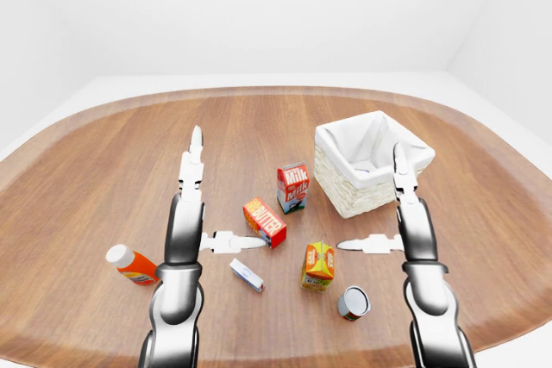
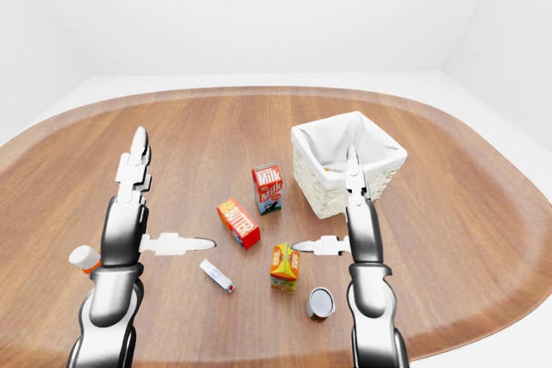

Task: Pick up the alphabet soup and the tomato sauce, and put them in the basket.

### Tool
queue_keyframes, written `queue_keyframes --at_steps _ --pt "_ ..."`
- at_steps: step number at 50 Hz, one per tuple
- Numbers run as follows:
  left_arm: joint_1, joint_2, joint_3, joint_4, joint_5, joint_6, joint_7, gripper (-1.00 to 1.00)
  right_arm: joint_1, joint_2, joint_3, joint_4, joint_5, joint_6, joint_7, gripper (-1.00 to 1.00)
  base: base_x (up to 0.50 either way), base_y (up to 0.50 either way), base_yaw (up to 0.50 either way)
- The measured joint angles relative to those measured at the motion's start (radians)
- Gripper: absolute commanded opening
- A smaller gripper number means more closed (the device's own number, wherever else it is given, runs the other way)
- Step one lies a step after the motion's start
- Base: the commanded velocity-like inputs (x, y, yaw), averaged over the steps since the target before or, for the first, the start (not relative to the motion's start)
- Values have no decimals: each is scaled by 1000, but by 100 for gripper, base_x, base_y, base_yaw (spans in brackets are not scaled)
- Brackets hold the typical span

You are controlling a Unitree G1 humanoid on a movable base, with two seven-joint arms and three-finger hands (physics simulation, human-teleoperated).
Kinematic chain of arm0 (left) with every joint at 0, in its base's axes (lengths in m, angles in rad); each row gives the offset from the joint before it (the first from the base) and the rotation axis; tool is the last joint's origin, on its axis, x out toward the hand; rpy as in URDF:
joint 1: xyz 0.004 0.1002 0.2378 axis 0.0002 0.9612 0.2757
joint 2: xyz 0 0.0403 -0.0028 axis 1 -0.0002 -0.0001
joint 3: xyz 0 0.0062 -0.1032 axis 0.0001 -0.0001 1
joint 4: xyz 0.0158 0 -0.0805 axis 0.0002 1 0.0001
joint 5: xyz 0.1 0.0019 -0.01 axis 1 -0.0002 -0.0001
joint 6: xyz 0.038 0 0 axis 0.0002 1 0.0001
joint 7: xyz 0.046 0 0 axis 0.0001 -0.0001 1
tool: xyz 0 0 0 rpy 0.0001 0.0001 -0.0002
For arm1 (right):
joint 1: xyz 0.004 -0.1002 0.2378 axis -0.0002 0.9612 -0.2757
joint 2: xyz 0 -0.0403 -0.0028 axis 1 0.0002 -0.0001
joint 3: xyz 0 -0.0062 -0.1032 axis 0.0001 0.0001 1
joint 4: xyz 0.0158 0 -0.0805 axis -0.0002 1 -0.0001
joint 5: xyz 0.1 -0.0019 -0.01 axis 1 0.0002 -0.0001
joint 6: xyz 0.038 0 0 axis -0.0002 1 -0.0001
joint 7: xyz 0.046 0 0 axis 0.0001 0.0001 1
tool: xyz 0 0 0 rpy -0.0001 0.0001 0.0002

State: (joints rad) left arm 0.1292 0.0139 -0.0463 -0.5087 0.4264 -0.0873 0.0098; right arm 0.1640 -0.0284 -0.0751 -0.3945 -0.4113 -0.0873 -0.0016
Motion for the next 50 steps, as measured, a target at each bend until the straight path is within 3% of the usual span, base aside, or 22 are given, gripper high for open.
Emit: queue_keyframes --at_steps 50 --pt "0 0 0 -1 0 0 0 100 214 33 51 -82 -14 0 3 100 0 0 0"
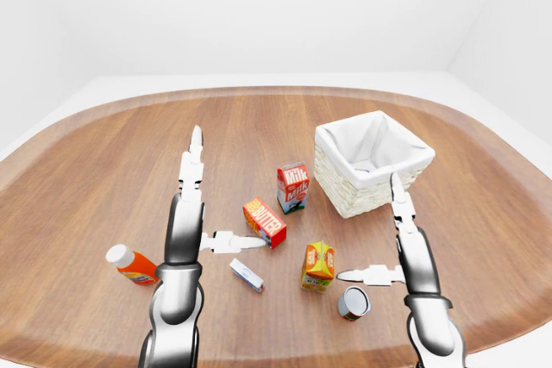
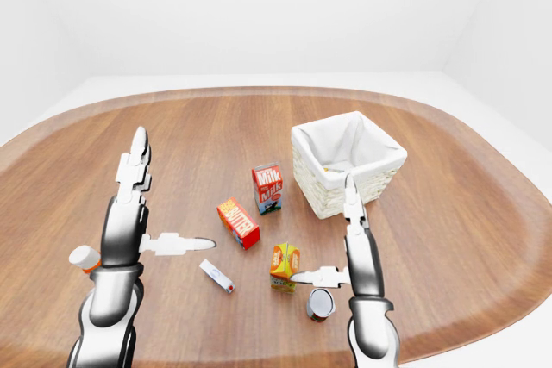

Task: Pick up the alphabet soup and the tomato sauce, and put them in the basket.

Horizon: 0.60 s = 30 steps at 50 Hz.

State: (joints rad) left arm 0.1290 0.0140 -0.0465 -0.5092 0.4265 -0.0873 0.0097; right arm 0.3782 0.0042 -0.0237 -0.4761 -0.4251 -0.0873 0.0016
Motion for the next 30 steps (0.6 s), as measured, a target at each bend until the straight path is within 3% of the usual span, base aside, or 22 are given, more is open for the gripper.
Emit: queue_keyframes --at_steps 30 --pt "4 1 0 3 0 0 1 100 139 -7 40 -40 -7 0 -18 100 0 0 0"
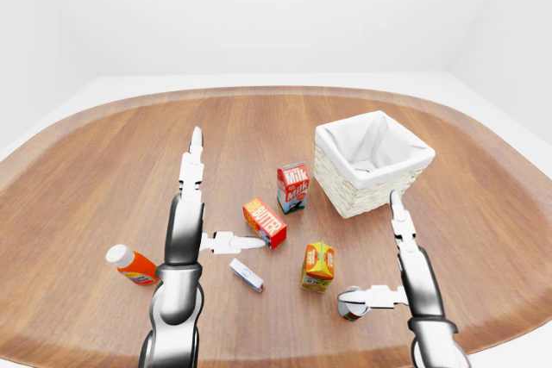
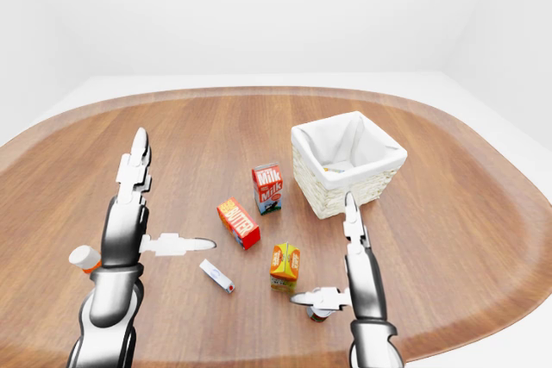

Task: Pick up the alphabet soup and the tomato sauce, and put them in the basket.

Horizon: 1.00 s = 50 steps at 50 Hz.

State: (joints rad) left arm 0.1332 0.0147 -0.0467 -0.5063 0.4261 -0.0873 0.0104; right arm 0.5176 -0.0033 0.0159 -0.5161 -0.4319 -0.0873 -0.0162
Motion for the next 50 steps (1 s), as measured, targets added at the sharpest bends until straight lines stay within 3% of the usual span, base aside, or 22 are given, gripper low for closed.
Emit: queue_keyframes --at_steps 50 --pt "1 -1 0 -2 -1 0 2 100 101 -16 28 62 -19 0 -40 100 0 0 0"
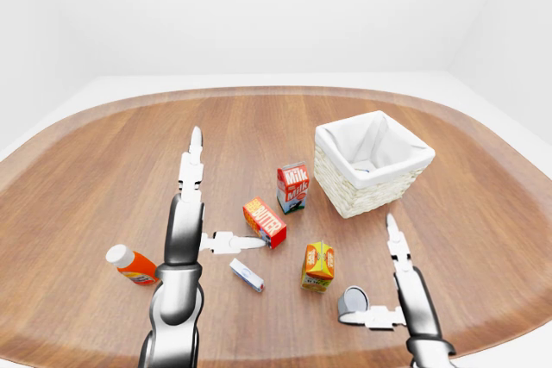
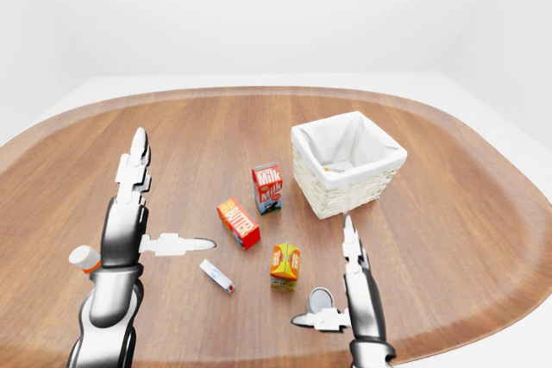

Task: Pick up the alphabet soup and the tomato sauce, and put them in the basket.

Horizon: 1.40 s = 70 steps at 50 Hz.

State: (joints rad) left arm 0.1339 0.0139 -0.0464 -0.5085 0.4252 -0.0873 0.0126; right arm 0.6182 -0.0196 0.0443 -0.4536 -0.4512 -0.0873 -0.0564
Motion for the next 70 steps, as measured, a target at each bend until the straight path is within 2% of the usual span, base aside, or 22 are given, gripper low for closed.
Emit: queue_keyframes --at_steps 70 --pt "2 0 -2 4 3 0 -1 100 -115 17 -55 273 -58 0 -47 100 0 0 0"
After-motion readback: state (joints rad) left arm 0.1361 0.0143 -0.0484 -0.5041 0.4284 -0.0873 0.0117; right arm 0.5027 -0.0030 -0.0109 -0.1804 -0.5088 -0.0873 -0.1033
